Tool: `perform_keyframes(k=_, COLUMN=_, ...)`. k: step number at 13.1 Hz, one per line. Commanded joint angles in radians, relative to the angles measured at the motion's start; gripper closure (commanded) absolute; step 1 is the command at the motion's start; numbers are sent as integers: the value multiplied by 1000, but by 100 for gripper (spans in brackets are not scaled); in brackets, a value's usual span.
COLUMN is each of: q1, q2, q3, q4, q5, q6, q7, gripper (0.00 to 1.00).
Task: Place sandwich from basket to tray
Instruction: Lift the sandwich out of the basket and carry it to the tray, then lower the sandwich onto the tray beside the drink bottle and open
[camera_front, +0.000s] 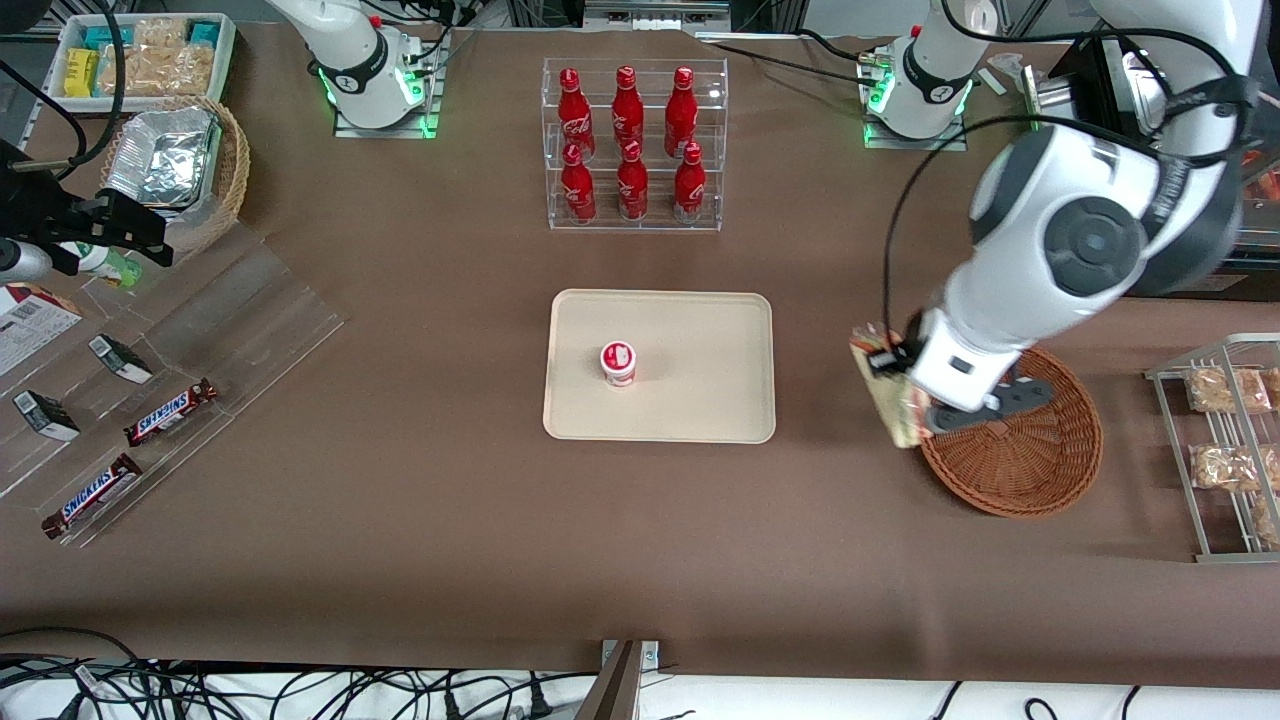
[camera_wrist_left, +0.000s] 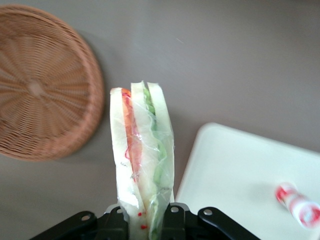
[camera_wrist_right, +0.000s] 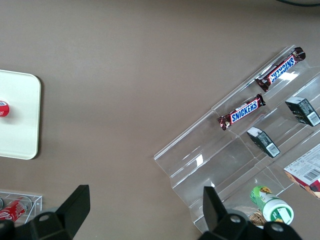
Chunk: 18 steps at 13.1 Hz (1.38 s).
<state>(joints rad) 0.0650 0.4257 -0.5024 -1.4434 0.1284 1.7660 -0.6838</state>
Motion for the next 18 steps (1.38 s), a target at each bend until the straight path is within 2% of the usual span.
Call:
perform_keyframes(k=1, q1=-4, q2=-5, q3=-71, q4=-18, q5=-7, q6=-31, q7=29, gripper=100)
perform_keyframes(k=5, q1=-97, q2=16, q3=-93, q4=-41, q5=45, q6=6, q7=33, gripper=100)
perform_keyframes(k=10, q1=-163, q2=71, q3=-90, q4=-155, q5=49, q6=225, q7=17, gripper=100)
perform_keyframes(k=15, q1=-197, q2=175, q3=-87, q4=-187, q5=140, q6=286, q7=-25, gripper=100)
perform_keyframes(k=18, q1=-218, q2=244, q3=-87, q4=-187, q5=232, q6=313, q7=-103, gripper=100)
